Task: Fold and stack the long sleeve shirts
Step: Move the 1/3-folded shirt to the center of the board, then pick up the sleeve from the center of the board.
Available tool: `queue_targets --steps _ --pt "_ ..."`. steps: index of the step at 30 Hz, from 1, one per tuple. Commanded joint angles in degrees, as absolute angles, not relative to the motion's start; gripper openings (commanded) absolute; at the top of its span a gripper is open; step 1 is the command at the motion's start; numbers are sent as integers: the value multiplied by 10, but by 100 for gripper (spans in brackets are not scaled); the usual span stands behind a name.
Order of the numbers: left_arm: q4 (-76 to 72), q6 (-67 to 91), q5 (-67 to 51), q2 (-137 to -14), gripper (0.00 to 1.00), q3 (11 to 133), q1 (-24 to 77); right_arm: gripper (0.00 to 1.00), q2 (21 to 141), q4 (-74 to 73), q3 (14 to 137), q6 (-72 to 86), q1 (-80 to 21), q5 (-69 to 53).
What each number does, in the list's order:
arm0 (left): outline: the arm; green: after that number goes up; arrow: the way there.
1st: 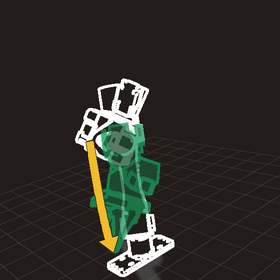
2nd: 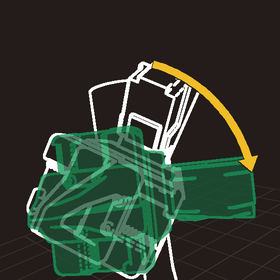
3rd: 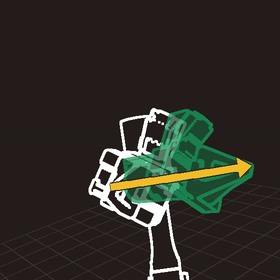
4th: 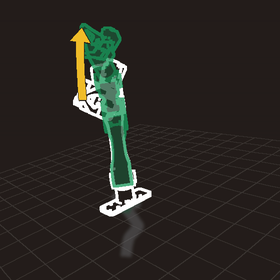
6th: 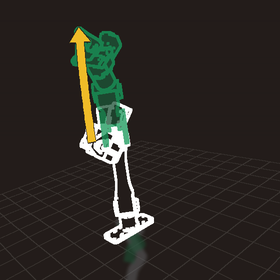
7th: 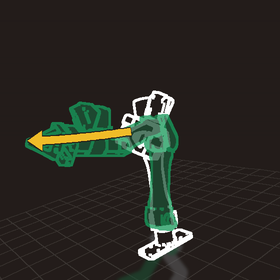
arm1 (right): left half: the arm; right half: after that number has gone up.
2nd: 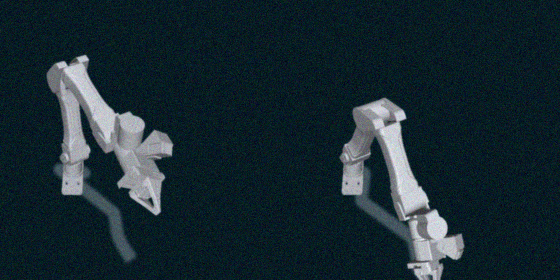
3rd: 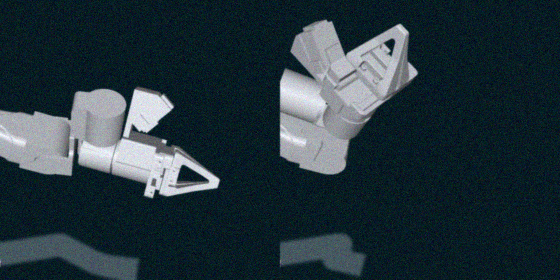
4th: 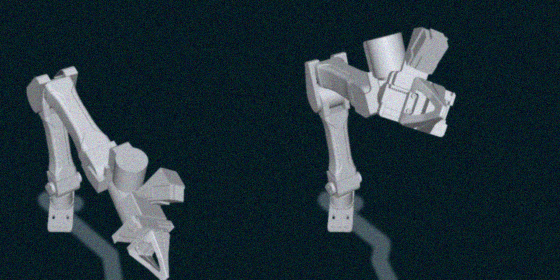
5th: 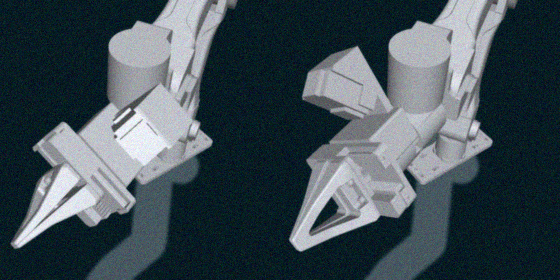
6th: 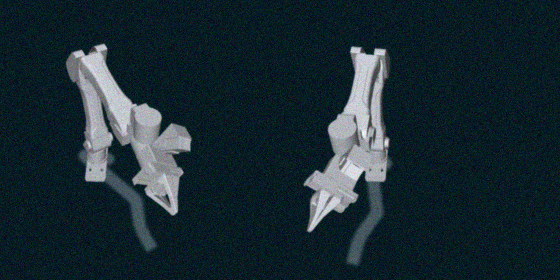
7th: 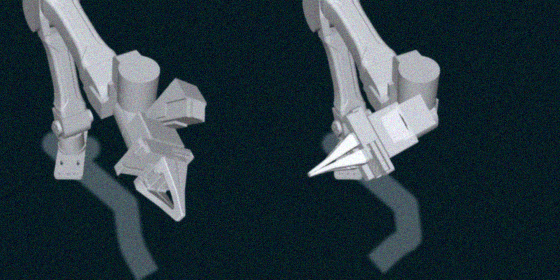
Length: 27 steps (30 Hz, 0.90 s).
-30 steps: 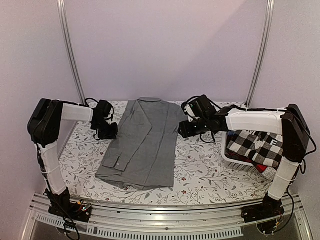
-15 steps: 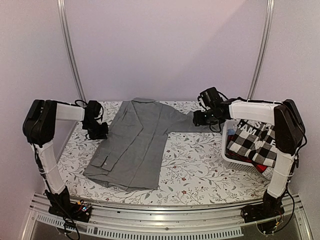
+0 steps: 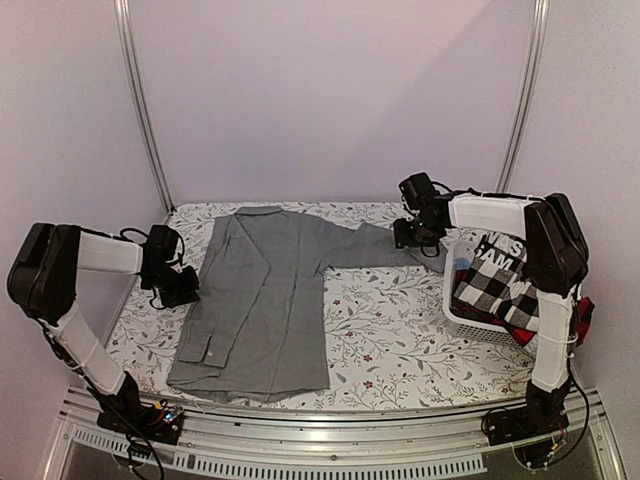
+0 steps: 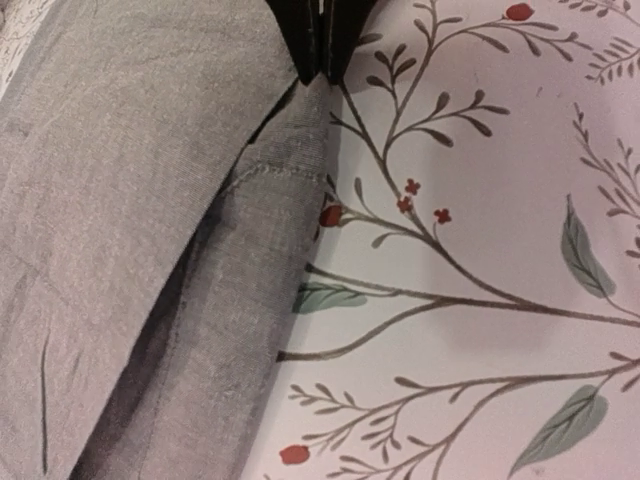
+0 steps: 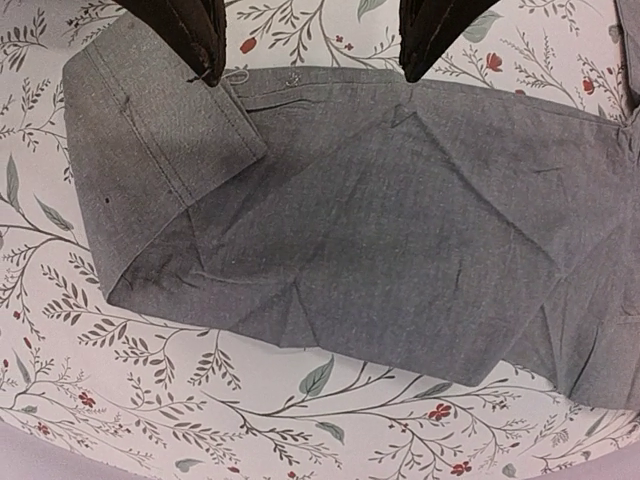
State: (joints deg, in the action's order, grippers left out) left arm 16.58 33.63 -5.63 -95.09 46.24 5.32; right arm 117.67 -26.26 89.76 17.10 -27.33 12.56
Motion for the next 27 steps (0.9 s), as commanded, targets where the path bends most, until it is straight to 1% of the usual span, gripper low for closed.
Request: queue_targets --steps 1,2,3,4,5,8,9,15,20,24,27 --pt "167 358 -56 -926 0 440 41 58 1216 -310 944 172 -262 180" --pt "161 358 -60 -921 0 435 41 58 1225 -317 952 175 -260 187" --pt "157 359 -63 -916 3 433 41 58 1234 -321 959 177 -257 190" --pt "156 356 -64 -912 9 432 42 58 1240 -326 967 179 -255 193" --pt "156 355 -61 -909 18 433 42 58 1249 -331 975 180 -255 196" --pt "161 347 -58 -895 40 438 42 58 1275 -345 997 180 -254 201" --pt "164 344 -58 -889 42 441 42 58 1284 -347 1000 181 -253 199" --pt "187 332 -46 -846 45 466 53 58 1310 -348 1007 187 -235 180" --pt "208 314 -44 -832 45 504 90 55 1325 -347 1007 192 -226 167" --pt "212 311 -42 -835 44 527 130 47 1327 -341 997 196 -225 162" --pt "212 311 -49 -846 44 545 155 37 1329 -336 993 198 -223 163"
